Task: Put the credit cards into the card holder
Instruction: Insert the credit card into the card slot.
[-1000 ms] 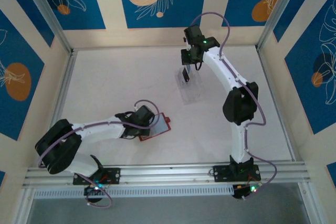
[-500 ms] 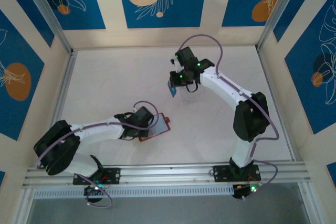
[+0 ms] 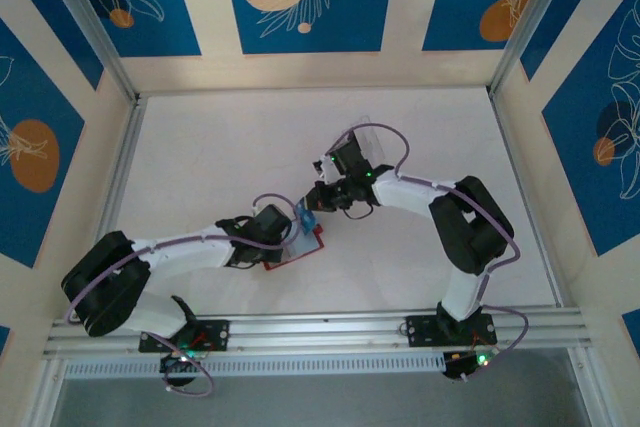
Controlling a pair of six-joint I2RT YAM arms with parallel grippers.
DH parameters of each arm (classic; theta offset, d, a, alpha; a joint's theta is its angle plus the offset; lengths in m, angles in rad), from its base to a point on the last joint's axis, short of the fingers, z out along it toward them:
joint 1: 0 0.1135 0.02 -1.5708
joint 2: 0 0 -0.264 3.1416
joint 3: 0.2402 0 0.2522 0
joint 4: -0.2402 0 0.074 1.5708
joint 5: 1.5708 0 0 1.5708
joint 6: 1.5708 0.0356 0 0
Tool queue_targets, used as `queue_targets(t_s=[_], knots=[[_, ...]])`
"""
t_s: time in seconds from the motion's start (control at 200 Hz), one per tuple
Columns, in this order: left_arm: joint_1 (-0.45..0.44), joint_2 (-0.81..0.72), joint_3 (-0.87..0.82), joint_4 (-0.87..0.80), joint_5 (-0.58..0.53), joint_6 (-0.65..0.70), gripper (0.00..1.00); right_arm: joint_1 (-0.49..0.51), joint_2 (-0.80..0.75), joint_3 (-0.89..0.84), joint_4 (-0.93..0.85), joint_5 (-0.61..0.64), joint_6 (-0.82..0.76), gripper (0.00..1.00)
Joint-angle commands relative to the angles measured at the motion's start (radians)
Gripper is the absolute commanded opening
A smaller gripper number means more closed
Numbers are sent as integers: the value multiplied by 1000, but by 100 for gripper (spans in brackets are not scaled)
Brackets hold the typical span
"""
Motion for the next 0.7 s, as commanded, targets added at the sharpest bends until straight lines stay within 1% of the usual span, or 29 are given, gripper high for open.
queue_targets(t_s=[0.0,0.08,0.295,0.525,0.695], knots=[[-11,13,-42,-72,5,-4,16,24,2,-38,210,-104,85,0],[-10,14,-43,-71,7,-5,16,37,23,-55,266,-115,107,0],[-10,5,-44,-78,5,-5,16,77,72,-73,319,-64,112,0],[-10,4,-44,-80,4,-2,16,92,81,-112,373,11,112,0],[-10,2,-45,-82,4,-1,16,94,95,-123,397,24,120,0]])
